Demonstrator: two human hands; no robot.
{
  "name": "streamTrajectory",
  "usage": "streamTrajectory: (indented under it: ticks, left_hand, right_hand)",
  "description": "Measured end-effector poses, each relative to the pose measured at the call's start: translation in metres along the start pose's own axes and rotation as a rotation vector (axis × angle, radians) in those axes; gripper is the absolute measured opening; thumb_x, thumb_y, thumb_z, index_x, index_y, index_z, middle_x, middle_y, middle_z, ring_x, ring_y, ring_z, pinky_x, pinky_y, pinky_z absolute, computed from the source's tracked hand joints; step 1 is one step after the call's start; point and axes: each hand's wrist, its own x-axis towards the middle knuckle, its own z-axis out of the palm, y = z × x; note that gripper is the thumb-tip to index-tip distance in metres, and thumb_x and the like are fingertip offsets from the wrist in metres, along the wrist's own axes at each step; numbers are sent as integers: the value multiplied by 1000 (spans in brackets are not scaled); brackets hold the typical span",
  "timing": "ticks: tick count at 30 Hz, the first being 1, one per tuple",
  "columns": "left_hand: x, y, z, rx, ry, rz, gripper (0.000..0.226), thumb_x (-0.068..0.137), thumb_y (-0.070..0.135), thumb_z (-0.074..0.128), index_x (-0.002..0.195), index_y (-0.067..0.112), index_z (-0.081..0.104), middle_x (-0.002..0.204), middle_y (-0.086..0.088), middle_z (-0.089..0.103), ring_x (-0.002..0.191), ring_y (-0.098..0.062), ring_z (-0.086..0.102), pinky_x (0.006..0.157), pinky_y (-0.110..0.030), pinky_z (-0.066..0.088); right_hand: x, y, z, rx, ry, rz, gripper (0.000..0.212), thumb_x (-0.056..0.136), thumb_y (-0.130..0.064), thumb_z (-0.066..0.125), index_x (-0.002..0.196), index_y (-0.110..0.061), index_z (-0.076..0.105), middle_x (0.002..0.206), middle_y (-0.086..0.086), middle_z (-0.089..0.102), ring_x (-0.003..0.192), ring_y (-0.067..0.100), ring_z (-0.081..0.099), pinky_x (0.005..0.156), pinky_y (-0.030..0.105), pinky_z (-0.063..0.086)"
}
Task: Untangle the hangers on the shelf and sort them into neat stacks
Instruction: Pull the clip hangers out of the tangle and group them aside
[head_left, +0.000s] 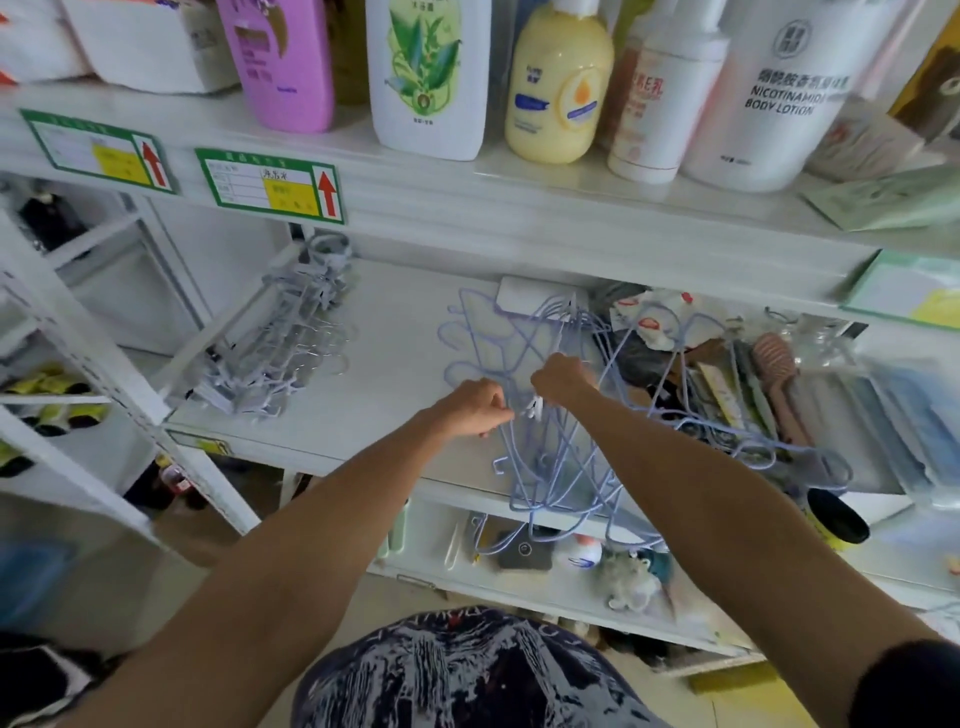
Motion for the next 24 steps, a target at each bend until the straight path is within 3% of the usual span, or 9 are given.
streamTrajectory:
  ticks: [3, 7, 9, 12, 15, 18, 21, 24]
  left_hand:
    - [-4, 12, -5, -2, -9, -7, 48, 82, 48, 62, 94, 2, 67, 85, -15, 72, 81, -28, 69, 66, -29, 45]
    - [-7, 24, -1, -15, -36, 13, 44, 82, 50, 65, 88, 6, 66, 80, -15, 71, 74, -24, 69, 65, -29, 43]
    - [-7, 26, 4, 6, -36, 29, 36, 86, 43, 66, 77, 9, 63, 82, -15, 73, 74, -22, 72, 67, -31, 51]
    - [-5, 28, 7, 54, -40, 32, 28, 89, 35, 65, 74, 13, 58, 85, -15, 74, 72, -23, 71, 73, -35, 56]
    - [-5, 30, 8, 54, -17, 20, 27, 86, 35, 67, 87, 8, 65, 83, -13, 73, 75, -23, 71, 73, -35, 56]
    - [-7, 36, 9, -16, 2, 33, 36, 90, 43, 63, 93, 7, 68, 77, -7, 71, 64, -17, 68, 69, -33, 57]
    - [-10, 44, 11, -80, 26, 25, 24, 96, 28, 57, 99, 5, 64, 82, -9, 71, 70, -25, 72, 68, -35, 60]
    - [-15, 53, 9, -39, 60, -11, 17, 89, 8, 56, 103, 2, 63, 85, -16, 75, 76, -26, 74, 54, -29, 55]
  right_hand:
    - [0, 3, -8, -3, 97, -47, 30, 91, -21, 46, 110, -5, 62, 110, 17, 63, 105, 36, 61, 87, 41, 49]
    - [1, -2, -7, 118, -51, -75, 15, 88, -23, 50, 83, -12, 59, 99, 15, 69, 91, 32, 68, 85, 41, 57]
    - [-10, -5, -2, 165, -104, -75, 16, 89, -20, 56, 76, -11, 58, 82, 12, 67, 70, 26, 65, 68, 32, 57]
    - [-21, -5, 7, 88, -184, -47, 24, 90, -15, 60, 67, -6, 60, 51, 8, 54, 41, 18, 48, 41, 21, 38]
    - [-24, -9, 7, 110, -127, -77, 12, 91, -12, 57, 81, -5, 60, 64, 10, 53, 51, 20, 49, 49, 26, 41]
    - [-23, -12, 1, 209, -28, -91, 8, 93, -12, 52, 87, -10, 55, 80, 9, 55, 60, 18, 51, 64, 31, 48]
    - [-23, -13, -1, 356, -42, -44, 21, 93, -12, 51, 72, -12, 52, 75, 8, 57, 62, 21, 56, 68, 35, 54]
    - [-27, -6, -3, 336, 15, 26, 22, 93, -21, 52, 72, -13, 51, 79, 9, 56, 71, 21, 55, 75, 35, 53]
